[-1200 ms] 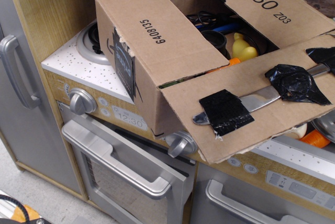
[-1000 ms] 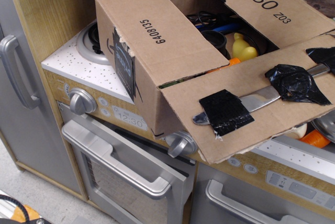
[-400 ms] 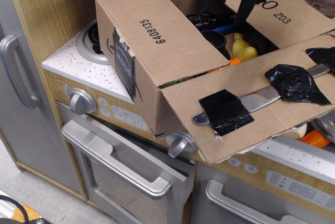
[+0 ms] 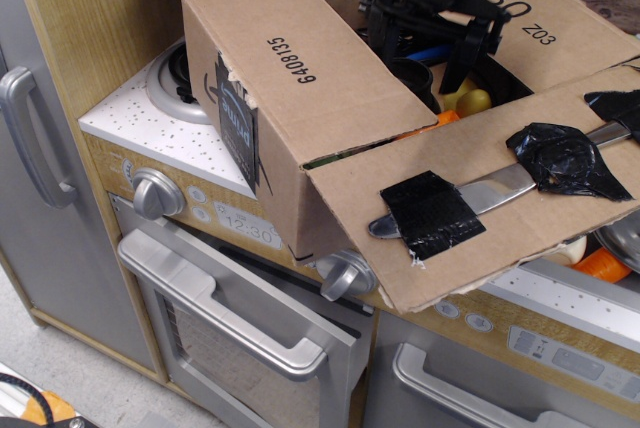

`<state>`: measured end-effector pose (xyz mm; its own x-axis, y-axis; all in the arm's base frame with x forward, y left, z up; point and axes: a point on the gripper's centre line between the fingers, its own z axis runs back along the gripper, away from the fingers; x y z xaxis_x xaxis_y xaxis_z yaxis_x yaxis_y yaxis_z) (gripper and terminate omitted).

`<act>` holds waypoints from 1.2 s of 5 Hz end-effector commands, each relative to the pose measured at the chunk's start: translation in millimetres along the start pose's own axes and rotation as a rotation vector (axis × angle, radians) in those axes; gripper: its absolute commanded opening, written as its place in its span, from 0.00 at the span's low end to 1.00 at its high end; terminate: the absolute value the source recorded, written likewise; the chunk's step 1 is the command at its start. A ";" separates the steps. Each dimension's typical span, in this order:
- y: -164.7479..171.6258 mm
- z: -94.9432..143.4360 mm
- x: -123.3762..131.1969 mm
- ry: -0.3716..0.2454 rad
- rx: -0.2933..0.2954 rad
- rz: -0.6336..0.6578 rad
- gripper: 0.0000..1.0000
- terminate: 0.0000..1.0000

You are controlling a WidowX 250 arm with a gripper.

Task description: Open large4fbox flaps

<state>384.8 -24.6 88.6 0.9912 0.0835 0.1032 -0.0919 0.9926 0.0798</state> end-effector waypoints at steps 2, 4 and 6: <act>-5.7 -0.9 2.1 -0.004 -0.007 -0.039 1.00 0.00; 2.9 31.3 0.9 0.164 0.137 -0.069 1.00 0.00; 30.9 66.1 -12.4 0.229 0.210 -0.081 1.00 0.00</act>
<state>357.9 -4.6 128.2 0.9723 0.0337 -0.2312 0.0384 0.9531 0.3003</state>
